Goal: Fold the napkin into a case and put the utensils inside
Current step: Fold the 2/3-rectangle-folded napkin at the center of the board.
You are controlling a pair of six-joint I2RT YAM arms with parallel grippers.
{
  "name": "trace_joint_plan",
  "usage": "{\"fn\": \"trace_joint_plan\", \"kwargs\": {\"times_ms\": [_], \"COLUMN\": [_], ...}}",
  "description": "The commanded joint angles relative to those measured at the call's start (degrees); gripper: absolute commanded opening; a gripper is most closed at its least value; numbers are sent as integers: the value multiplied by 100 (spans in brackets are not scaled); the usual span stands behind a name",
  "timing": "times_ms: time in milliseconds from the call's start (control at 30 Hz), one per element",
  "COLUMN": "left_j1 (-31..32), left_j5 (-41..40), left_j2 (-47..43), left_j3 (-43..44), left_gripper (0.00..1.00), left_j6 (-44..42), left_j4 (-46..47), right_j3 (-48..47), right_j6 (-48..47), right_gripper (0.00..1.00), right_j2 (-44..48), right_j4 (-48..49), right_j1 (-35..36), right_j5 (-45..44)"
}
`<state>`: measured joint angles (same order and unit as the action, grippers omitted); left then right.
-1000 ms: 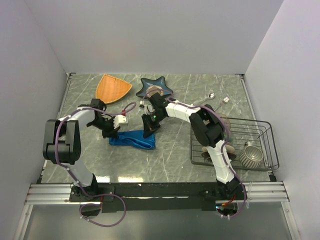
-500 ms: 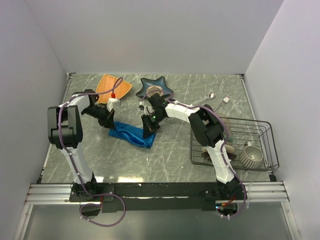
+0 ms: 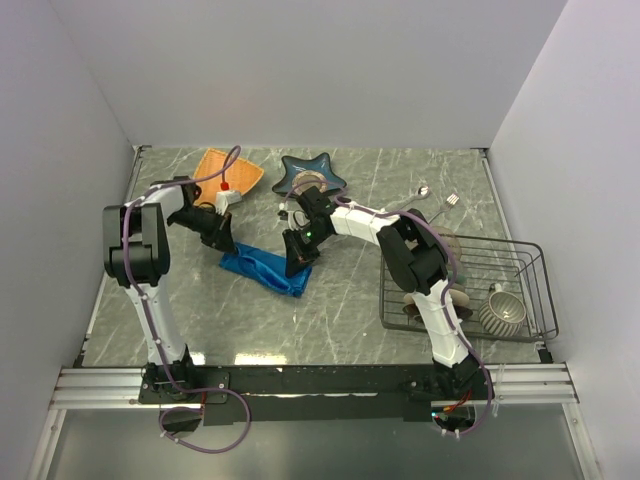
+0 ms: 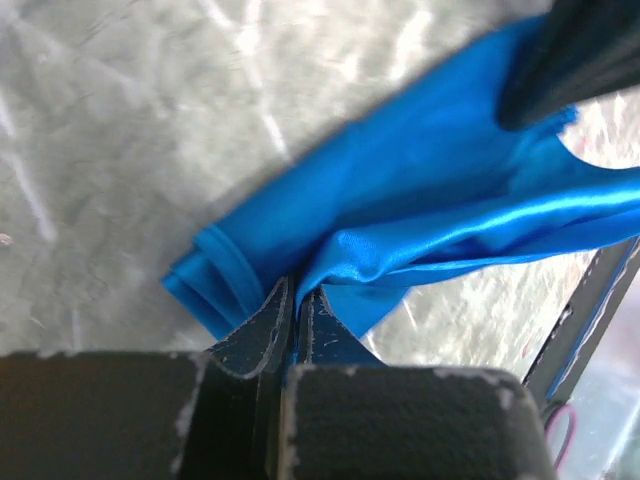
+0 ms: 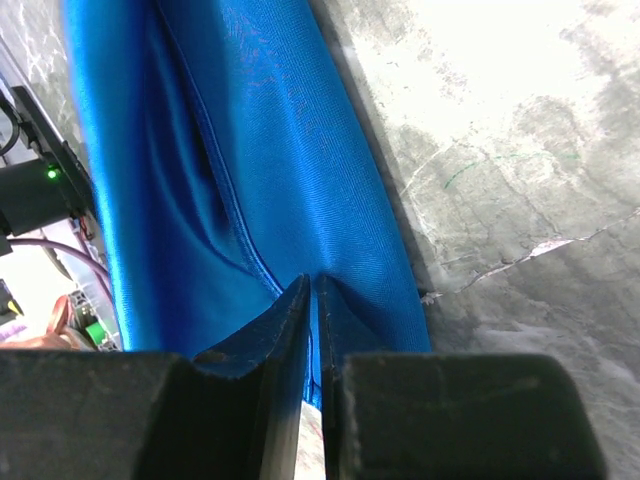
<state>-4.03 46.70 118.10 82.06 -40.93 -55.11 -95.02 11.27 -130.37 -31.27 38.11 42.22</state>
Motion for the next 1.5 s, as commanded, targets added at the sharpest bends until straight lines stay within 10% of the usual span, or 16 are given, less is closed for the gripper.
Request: {"fn": "trace_joint_plan", "kwargs": {"times_ms": [0, 433, 900, 1233, 1467], "left_j1": [69, 69, 78, 87, 78], "left_j5": [-327, -890, -952, -943, -1005], "left_j2": [327, 723, 732, 661, 644], "left_j3": [319, 381, 363, 258, 240], "left_gripper": [1, 1, 1, 1, 1], "left_j6": [699, 744, 683, 595, 498], "left_j4": [124, -26, 0, 44, 53], "right_j3": [54, 590, 134, -262, -543], "right_j6": [-248, -511, -1582, -2269, -2375], "right_gripper": [19, 61, 77, 64, 18], "right_j2": [-165, 1750, 1814, 1084, 767], "right_j4": [-37, -99, -529, -635, -618], "right_j1": [48, -5, 724, 971, 575], "right_j5": [-557, -697, -1654, -2086, -2042]}}
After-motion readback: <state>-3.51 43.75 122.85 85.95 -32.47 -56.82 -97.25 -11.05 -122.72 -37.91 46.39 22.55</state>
